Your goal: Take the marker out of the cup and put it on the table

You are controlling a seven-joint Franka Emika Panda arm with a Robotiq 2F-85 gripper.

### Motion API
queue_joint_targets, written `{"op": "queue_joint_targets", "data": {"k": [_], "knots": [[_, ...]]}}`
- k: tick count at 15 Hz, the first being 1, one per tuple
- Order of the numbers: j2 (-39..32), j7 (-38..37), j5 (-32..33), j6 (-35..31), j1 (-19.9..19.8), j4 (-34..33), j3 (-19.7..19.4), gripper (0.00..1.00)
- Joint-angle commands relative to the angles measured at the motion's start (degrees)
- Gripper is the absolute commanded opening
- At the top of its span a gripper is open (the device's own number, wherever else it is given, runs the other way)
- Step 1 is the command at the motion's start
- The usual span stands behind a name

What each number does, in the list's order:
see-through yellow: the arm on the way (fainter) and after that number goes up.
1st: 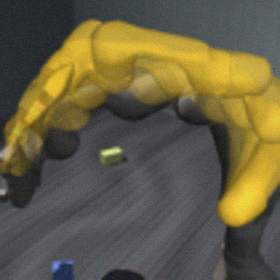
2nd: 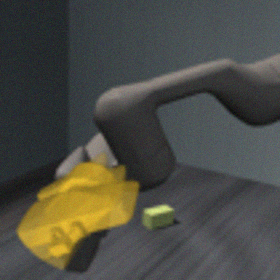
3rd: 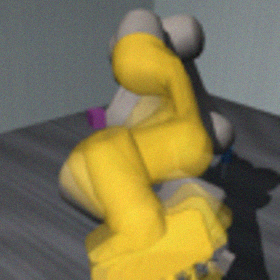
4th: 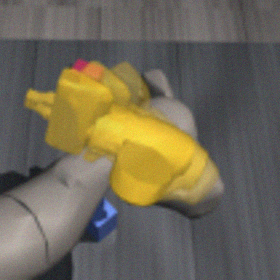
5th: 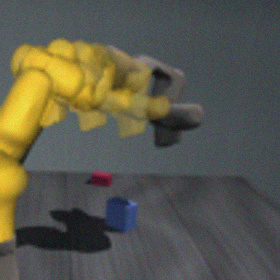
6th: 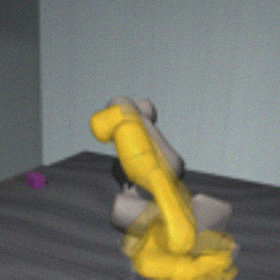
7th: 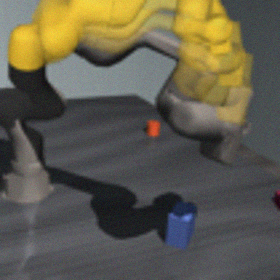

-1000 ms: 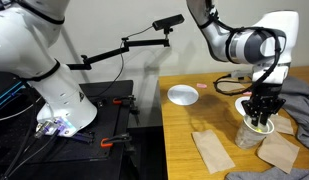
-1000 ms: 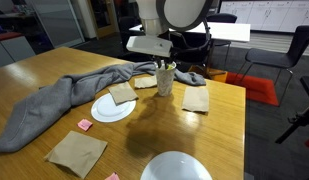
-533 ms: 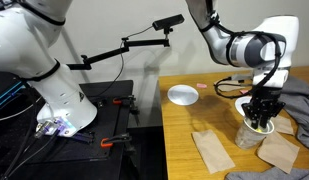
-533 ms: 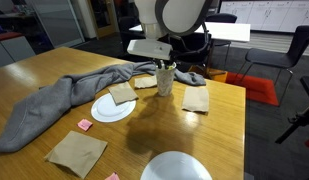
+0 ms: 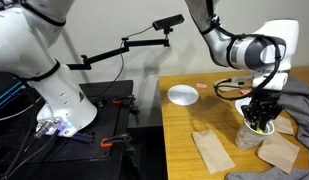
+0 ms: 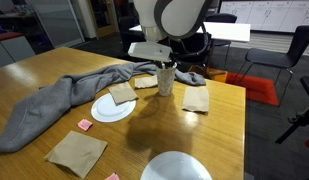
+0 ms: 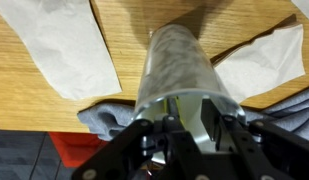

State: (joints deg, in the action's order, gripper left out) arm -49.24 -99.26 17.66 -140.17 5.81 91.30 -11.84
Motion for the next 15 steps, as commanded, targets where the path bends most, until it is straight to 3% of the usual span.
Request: {"op": "queue_joint_targets", "data": {"k": [1,6,7,10,11,15], "knots": [[-1.15,1.58,-1.67,2.29,0.85,-2.23,-1.31,0.34],[-1.43,1.12,-1.32,2.9,1.24,-2.56,-1.9,0.37],[-1.5,1.07,-1.27,3.05,1.34,-2.66,-1.99,0.34],[-1.54,1.01,-1.18,3.09,1.63,-2.74,-2.2,0.04],[-1.35,0.96,-1.12,3.04,1.8,-2.65,-2.28,0.0],[0.26,0.72,-0.83,2.82,2.6,-1.04,-2.49,0.04]]}}
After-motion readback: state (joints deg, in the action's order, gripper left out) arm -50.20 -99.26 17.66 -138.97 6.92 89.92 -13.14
